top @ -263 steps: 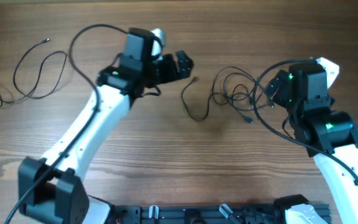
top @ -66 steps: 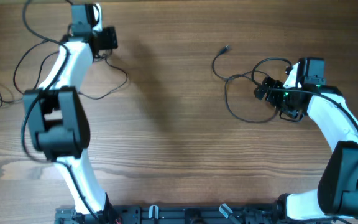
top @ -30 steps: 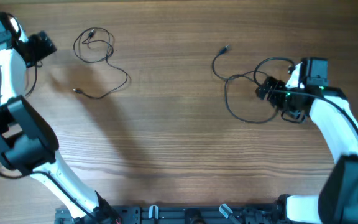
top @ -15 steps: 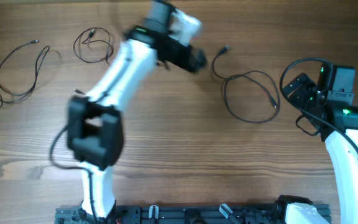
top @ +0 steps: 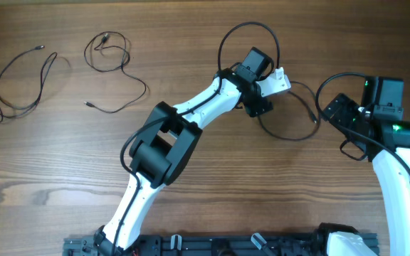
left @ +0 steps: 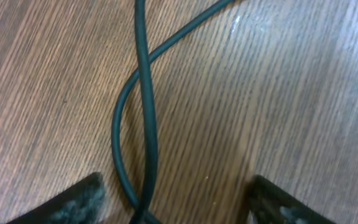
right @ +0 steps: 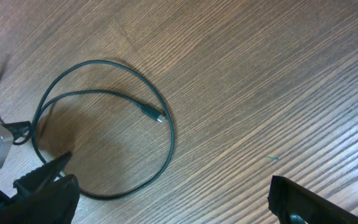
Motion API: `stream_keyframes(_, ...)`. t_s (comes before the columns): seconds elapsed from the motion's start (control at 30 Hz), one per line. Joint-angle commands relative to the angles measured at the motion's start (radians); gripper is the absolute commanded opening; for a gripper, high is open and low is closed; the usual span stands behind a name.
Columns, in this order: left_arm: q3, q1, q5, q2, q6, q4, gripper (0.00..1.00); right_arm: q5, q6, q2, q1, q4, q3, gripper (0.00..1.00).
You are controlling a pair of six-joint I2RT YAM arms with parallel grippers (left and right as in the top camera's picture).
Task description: Untangle cables
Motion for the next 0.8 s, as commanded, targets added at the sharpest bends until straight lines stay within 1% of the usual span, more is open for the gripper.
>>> stream_keyframes(0.0,-0.001,0.005,-0.013,0.061,-0.072,-0.029,0.58,0.021,-0.012,-0.009,0.003,-0.006,0.007,1.0)
stream_keyframes(0.03,-0.001,0.005,-0.014,0.062,-0.072,-0.061,0.36,0.021,-0.011,-0.009,0.003,-0.008,0.007,1.0)
stream_keyframes(0.07,-0.001,0.005,-0.017,0.061,-0.093,-0.096,0.24,0.02,-0.011,-0.009,0.003,-0.008,0.007,1.0)
stream_keyframes(0.1,-0.001,0.006,-0.058,0.057,-0.203,-0.128,0.07,0.014,-0.011,-0.009,0.003,-0.008,0.007,1.0)
stream_keyframes(0.13,-0.001,0.007,-0.104,0.051,-0.266,-0.154,0.04,0.006,-0.009,-0.009,0.003,-0.007,0.007,1.0)
stream_keyframes(0.17,-0.001,0.011,-0.152,0.035,-0.321,-0.204,0.04,-0.008,-0.008,-0.009,0.003,-0.005,0.007,1.0)
stream_keyframes(0.27,-0.001,0.023,-0.147,-0.064,-0.342,-0.33,0.04,-0.013,-0.008,-0.009,0.003,-0.003,0.007,1.0)
stream_keyframes(0.37,-0.001,0.05,-0.16,-0.255,-0.415,-0.402,0.04,-0.013,0.002,-0.009,0.003,0.004,0.007,1.0)
stream_keyframes(0.43,-0.001,0.127,-0.162,-0.45,-0.5,-0.426,0.04,-0.013,0.019,-0.009,0.003,0.004,0.007,1.0)
stream_keyframes(0.5,-0.001,0.199,-0.164,-0.569,-0.549,-0.434,0.04,-0.013,0.019,-0.009,0.003,0.005,0.007,1.0)
stream_keyframes(0.53,-0.001,0.293,-0.166,-0.68,-0.61,-0.441,0.04,-0.013,0.019,-0.009,0.003,0.008,0.007,1.0)
stream_keyframes(0.57,-0.001,0.346,-0.166,-0.73,-0.649,-0.449,0.04,-0.013,0.019,-0.009,0.003,0.008,0.007,0.99)
stream_keyframes(0.6,-0.001,0.433,-0.166,-0.798,-0.695,-0.473,0.04,-0.013,0.019,-0.009,0.003,0.008,0.007,1.0)
stream_keyframes(0.63,-0.001,0.552,-0.166,-0.875,-0.755,-0.529,0.04,-0.013,0.02,-0.009,0.003,0.008,0.007,1.0)
stream_keyframes(0.7,-0.001,0.665,-0.166,-0.934,-0.805,-0.6,0.04,-0.013,0.019,-0.009,0.003,0.01,0.007,1.0)
stream_keyframes(0.77,-0.001,0.844,-0.167,-0.993,-0.872,-0.723,0.04,-0.013,0.019,-0.009,0.003,0.019,0.007,1.0)
